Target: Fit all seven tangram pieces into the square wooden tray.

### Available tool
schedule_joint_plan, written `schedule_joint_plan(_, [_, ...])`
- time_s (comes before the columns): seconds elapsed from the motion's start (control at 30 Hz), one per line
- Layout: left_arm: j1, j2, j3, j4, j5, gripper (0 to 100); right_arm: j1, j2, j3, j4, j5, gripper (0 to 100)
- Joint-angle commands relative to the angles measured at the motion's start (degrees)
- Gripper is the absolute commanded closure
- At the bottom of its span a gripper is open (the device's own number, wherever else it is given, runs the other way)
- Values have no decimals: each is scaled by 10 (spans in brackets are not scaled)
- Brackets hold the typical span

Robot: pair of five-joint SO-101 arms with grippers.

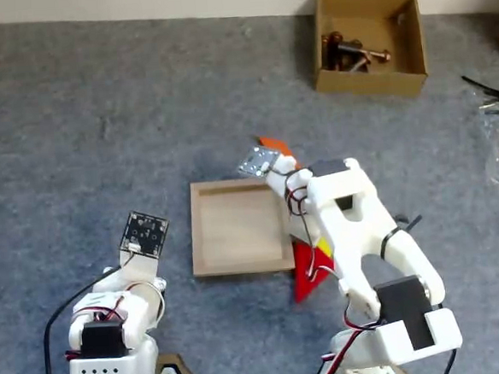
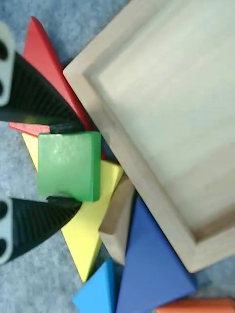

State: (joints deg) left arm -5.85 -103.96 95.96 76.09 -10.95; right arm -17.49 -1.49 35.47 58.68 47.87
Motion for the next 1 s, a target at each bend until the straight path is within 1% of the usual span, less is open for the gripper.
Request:
schedule_joint_plan(0.0, [-2, -4, 12, 3, 4, 995, -8, 5, 33, -8, -4, 929])
schedule_joint_plan(0.1, [-2, -4, 12, 3, 4, 995, -7, 3, 51, -9, -4, 938])
schedule_joint_plan(0.2, [-2, -4, 12, 3, 4, 995, -6, 1, 50, -5, -8, 998])
schedule_joint_plan(0.3, [-2, -4, 12, 3, 4, 995, -5, 0, 48, 1, -53, 993])
schedule_joint_plan(0.33, [-2, -4, 12, 3, 4, 995, -6, 0, 42, 4, -56, 993])
schedule_joint_plan(0.53, [-2, -4, 12, 3, 4, 995, -6, 1, 24, 7, -56, 993])
schedule_joint_plan(0.67, [-2, -4, 12, 3, 4, 995, -6, 0, 20, 34, -55, 993])
schedule_joint_plan(0.97, [-2, -4, 12, 3, 4, 995, -7, 0, -14, 40, -58, 994])
